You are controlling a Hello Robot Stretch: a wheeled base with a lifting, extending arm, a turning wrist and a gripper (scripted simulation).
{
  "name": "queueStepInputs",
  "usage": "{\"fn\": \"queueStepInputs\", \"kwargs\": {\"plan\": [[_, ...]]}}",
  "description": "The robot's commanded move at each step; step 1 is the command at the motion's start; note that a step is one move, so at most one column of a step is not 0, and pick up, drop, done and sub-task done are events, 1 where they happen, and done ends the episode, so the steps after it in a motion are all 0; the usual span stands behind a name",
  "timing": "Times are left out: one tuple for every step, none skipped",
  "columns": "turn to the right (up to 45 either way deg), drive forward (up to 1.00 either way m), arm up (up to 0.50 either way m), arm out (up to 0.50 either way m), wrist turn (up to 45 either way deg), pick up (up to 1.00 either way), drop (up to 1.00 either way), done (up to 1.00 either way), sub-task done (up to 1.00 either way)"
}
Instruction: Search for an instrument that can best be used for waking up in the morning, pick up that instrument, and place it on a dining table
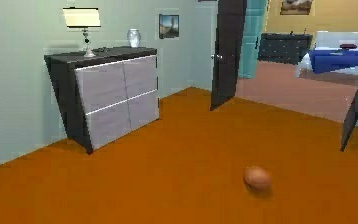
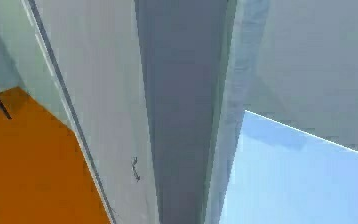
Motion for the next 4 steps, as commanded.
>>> {"fn": "queueStepInputs", "kwargs": {"plan": [[0.0,1.0,0.0,0.0,0.0,0.0,0.0,0.0,0.0],[3.0,0.0,0.0,0.0,0.0,0.0,0.0,0.0,0.0],[0.0,0.45,0.0,0.0,0.0,0.0,0.0,0.0,0.0],[30.0,0.0,0.0,0.0,0.0,0.0,0.0,0.0,0.0]]}}
